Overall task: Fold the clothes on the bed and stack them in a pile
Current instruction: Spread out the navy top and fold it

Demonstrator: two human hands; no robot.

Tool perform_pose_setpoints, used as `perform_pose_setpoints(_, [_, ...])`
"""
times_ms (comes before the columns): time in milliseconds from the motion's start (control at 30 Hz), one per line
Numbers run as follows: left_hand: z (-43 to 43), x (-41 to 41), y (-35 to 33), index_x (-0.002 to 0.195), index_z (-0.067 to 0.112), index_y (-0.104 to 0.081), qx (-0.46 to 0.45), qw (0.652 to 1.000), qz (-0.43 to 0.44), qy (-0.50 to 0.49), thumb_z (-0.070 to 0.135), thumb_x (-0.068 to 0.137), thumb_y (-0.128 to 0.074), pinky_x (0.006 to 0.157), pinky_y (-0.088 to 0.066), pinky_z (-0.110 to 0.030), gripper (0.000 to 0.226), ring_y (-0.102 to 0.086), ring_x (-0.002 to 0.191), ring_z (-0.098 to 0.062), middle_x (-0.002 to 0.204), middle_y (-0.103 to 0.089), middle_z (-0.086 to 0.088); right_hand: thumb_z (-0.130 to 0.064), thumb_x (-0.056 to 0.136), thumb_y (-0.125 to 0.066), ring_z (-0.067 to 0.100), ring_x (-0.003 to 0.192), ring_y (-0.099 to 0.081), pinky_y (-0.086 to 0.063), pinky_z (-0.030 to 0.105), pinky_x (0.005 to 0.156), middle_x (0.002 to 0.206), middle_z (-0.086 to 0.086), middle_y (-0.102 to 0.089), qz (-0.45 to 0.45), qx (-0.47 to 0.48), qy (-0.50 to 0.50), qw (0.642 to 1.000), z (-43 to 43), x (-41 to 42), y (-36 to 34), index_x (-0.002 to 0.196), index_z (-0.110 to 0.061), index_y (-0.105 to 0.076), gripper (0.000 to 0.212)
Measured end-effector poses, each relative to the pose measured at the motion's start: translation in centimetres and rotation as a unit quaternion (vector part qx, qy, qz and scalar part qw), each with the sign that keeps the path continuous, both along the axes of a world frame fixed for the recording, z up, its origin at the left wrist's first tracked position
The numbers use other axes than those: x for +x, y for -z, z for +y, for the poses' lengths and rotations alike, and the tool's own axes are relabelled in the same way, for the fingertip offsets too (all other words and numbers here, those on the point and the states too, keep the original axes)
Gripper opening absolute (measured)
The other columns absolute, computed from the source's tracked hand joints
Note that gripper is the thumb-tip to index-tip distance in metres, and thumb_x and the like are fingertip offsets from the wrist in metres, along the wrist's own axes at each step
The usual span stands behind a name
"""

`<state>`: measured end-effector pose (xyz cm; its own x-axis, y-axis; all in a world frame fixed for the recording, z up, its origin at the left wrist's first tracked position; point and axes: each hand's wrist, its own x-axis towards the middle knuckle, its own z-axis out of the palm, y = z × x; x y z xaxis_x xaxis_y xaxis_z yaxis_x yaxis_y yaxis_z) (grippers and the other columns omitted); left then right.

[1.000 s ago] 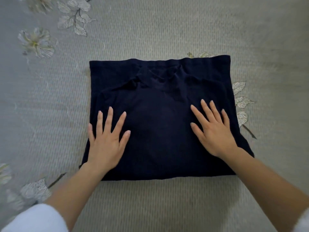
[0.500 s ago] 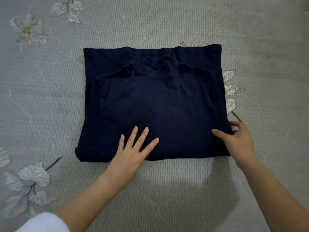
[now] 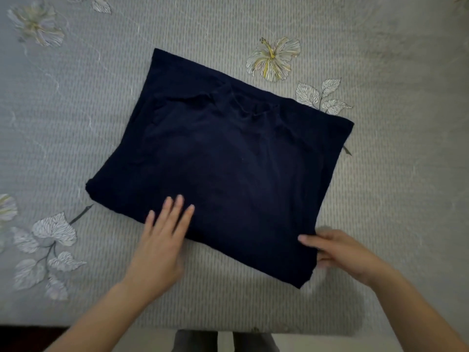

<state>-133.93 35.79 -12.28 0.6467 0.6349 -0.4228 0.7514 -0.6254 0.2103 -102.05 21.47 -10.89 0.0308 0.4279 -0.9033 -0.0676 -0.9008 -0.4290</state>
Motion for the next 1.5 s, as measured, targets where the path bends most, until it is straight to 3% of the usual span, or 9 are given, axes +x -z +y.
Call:
perform_pose_setpoints(167, [-6.1,6.0,0.6,0.152,0.016,-0.019,-0.046,0.991,-0.075,0.102,0.024,0.068,-0.066,0.119,-0.003,-0.047,0.096,-0.003,0.148,-0.026,0.160,-0.010,-0.008,-0.049,0.081,-0.066,0.023,0.090,-0.072,-0.053,0.031,0.079,0.096,0.009,-0.075,-0.094,0.063,0.172,0.979,2.3,2.5,0.3,0.106,-0.009,-0.070,0.048])
perform_pose_setpoints(400, [-8.7,12.4,3.2,0.141,0.021,0.031,-0.064,0.989,-0.048,0.125,0.059,0.086,-0.052,0.107,0.028,-0.042,0.107,0.039,0.136,-0.024,0.146,0.044,-0.010,-0.046,0.081,-0.071,0.016,0.093,-0.071,-0.055,0.030,0.077,0.102,0.000,-0.074,-0.101,0.090,0.187,0.973,6.7,3.8,0.6,0.108,-0.014,-0.066,0.042])
perform_pose_setpoints(667, [-8.3,12.0,2.7,0.151,0.037,-0.007,-0.183,0.965,-0.184,0.027,0.039,0.096,-0.045,0.111,0.025,-0.028,0.067,0.029,0.139,-0.003,0.155,0.023,0.010,-0.026,0.077,-0.077,0.018,0.096,-0.069,-0.055,0.031,0.074,0.109,0.001,-0.071,-0.148,0.088,0.306,0.937,8.2,2.4,0.8,0.116,-0.012,-0.062,0.043])
perform_pose_setpoints(767, [-5.8,11.7,-0.5,0.136,0.043,-0.042,-0.390,0.834,-0.340,-0.190,0.021,0.098,-0.046,0.119,-0.014,-0.026,0.045,-0.021,0.140,0.005,0.151,-0.031,0.017,-0.010,0.077,-0.070,0.024,0.100,-0.068,-0.055,0.035,0.084,0.113,0.006,-0.070,-0.103,0.112,0.386,0.910,11.3,2.1,-0.4,0.119,-0.008,-0.062,0.042])
perform_pose_setpoints(867, [-2.9,9.8,-3.6,0.117,0.039,-0.065,-0.442,0.671,-0.465,-0.371,0.028,0.095,-0.050,0.094,-0.046,-0.019,0.029,-0.058,0.113,-0.003,0.120,-0.065,0.014,-0.015,0.073,-0.064,0.026,0.094,-0.062,-0.048,0.037,0.087,0.105,0.005,-0.064,-0.051,0.137,0.392,0.908,15.6,1.1,-2.6,0.104,-0.006,-0.063,0.032])
perform_pose_setpoints(1067, [1.7,3.7,-4.9,0.118,0.040,-0.065,-0.479,0.445,-0.577,-0.490,0.039,0.086,-0.059,0.089,-0.053,-0.032,0.033,-0.058,0.119,-0.013,0.130,-0.062,0.007,-0.009,0.070,-0.066,0.013,0.041,-0.041,-0.032,0.021,0.041,0.058,0.002,-0.043,-0.156,0.252,0.286,0.911,26.1,-4.8,-6.1,0.081,-0.010,-0.046,0.022])
perform_pose_setpoints(1233, [5.3,0.1,-3.3,0.135,0.025,-0.051,-0.423,0.358,-0.616,-0.560,0.040,0.094,-0.051,0.094,-0.052,-0.036,0.043,-0.058,0.119,-0.017,0.131,-0.061,0.002,-0.017,0.079,-0.063,0.012,0.045,-0.055,-0.039,0.022,0.042,0.065,0.002,-0.059,-0.158,0.299,0.148,0.929,33.7,-11.8,-5.4,0.105,-0.013,-0.051,0.029])
perform_pose_setpoints(1333, [7.0,-2.0,-1.8,0.122,0.027,-0.059,-0.361,0.364,-0.558,-0.653,0.039,0.097,-0.045,0.087,-0.053,-0.033,0.031,-0.066,0.105,-0.011,0.119,-0.068,0.006,-0.031,0.089,-0.058,0.011,0.064,-0.061,-0.046,0.021,0.050,0.080,-0.003,-0.065,-0.168,0.258,0.018,0.951,35.0,-14.7,-3.3,0.148,-0.019,-0.028,0.068])
perform_pose_setpoints(1500, [6.2,-4.0,-0.5,0.088,0.021,-0.062,-0.192,0.486,-0.464,-0.715,0.034,0.096,-0.049,0.070,-0.050,-0.028,0.019,-0.067,0.085,-0.011,0.083,-0.068,0.015,-0.020,0.087,-0.059,0.003,0.078,-0.053,-0.043,0.016,0.076,0.095,-0.005,-0.059,-0.367,0.299,-0.069,0.878,30.0,-14.7,0.5,0.133,-0.017,-0.048,0.048])
